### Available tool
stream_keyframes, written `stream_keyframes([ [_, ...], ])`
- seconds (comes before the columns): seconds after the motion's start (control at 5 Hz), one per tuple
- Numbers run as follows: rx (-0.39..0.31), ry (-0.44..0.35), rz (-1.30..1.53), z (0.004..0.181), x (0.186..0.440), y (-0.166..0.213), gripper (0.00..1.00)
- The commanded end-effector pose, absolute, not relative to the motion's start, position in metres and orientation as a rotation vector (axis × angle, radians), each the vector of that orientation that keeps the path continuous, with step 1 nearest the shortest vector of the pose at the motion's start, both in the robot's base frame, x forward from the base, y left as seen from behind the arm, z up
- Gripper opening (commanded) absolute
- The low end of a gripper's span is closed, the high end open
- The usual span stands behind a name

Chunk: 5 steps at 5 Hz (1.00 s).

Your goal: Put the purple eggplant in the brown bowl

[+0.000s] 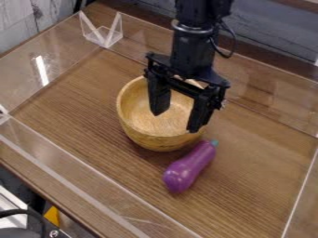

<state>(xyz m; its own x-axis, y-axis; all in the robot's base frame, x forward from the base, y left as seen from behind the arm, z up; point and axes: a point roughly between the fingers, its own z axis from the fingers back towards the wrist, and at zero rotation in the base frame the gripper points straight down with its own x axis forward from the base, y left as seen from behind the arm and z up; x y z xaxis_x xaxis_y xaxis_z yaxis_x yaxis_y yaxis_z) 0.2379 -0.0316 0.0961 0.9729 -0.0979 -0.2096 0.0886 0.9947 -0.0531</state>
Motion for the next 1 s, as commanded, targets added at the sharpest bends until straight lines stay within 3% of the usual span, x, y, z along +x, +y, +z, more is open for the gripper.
stream_keyframes([
  [0.0,-0.048,0.155,-0.109,0.107,0.235,-0.038,1.00],
  [0.8,-0.043,0.135,-0.135,0.090,0.222,-0.054,1.00],
])
